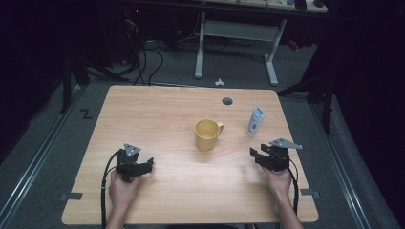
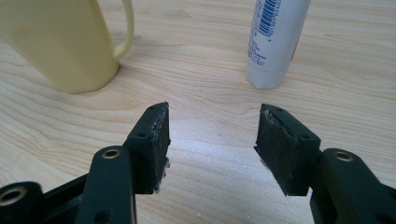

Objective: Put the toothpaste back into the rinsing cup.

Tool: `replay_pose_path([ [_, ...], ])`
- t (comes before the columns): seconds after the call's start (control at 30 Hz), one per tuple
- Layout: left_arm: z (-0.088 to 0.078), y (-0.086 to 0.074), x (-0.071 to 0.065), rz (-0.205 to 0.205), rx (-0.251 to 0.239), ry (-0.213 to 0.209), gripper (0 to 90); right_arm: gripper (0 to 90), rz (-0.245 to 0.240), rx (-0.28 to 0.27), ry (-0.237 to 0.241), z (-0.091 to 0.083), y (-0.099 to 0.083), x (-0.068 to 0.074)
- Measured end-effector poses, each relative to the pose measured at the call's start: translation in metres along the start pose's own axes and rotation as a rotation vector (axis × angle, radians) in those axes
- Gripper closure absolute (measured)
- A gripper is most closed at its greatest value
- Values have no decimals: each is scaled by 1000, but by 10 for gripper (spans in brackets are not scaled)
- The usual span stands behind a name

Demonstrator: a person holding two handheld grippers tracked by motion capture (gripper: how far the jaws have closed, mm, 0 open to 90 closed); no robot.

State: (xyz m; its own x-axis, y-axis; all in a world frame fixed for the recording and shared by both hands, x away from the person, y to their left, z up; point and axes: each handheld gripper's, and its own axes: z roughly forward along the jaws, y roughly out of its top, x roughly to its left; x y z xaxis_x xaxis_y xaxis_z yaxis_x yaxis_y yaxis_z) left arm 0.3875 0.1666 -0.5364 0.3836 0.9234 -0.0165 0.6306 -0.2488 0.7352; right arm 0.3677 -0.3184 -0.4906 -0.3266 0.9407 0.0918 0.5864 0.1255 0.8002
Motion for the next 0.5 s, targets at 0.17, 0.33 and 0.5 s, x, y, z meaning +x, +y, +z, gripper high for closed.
replay_pose_path([
  [0.17,0,0,0,0,0,0,218,443,14,7,-2,-3,1,-3],
  [0.33,0,0,0,0,0,0,218,443,18,-2,-6,-7,1,-6],
  [0.5,0,0,0,0,0,0,218,439,20,-3,-6,-8,3,-7],
])
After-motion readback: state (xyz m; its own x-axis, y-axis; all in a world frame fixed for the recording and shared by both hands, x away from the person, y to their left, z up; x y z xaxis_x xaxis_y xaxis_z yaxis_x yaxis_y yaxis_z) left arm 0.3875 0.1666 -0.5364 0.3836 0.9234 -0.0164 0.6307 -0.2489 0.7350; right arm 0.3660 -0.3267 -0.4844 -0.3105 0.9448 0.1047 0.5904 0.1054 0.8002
